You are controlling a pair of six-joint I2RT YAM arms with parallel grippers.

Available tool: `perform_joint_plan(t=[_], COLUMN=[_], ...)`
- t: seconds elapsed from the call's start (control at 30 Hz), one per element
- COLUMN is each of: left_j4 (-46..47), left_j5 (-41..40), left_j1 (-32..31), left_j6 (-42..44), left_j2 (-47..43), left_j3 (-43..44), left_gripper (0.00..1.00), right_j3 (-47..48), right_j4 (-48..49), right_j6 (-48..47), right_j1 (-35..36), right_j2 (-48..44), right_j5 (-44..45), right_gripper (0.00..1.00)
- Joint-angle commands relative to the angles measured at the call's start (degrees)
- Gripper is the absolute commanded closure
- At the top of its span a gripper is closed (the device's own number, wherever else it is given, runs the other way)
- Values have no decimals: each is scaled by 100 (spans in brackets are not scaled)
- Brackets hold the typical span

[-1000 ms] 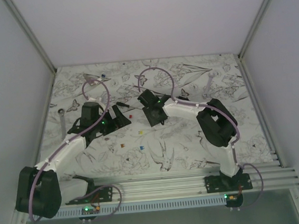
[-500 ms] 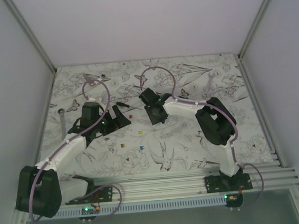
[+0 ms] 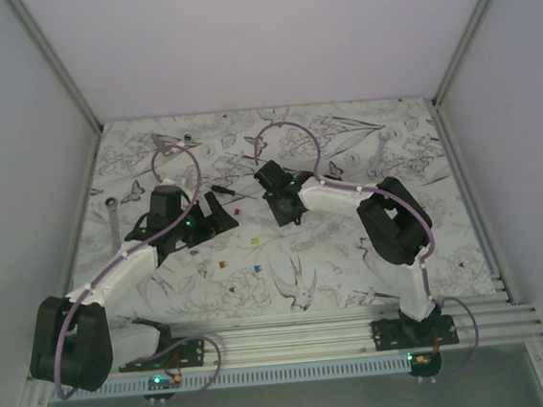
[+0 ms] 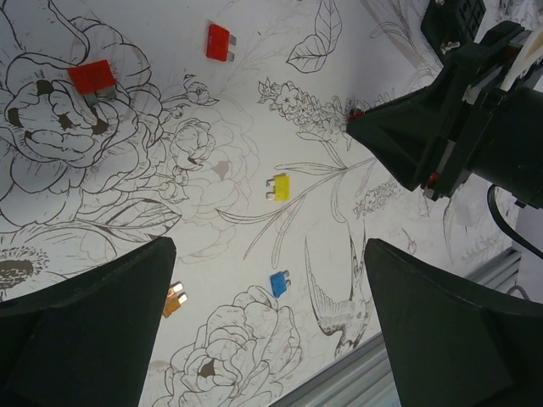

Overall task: Snap on the fuse box
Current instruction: Pick up the fuse from the center of the board.

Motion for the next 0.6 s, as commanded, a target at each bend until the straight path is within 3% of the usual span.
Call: perform_joint_plan(t=[0.0,0.23,0.57], left_j4=[-59,6,24], left_j5=[200,492,1151], left_j1=[-17,-17,-17], left_j6=[-6,-262,-638], left_j2=[74,306,1077], left_j3=[129,252,756], left_gripper=[1,3,14], right_j3=[-257,-662,-1469], right_j4=[311,797,1930], right_j6=[-339,-844,-1771], right_j1=[0,20,20], right_j2=[-394,-879,-1550], right_j5=[-147,-515,-1646], right_gripper=[81,82,82])
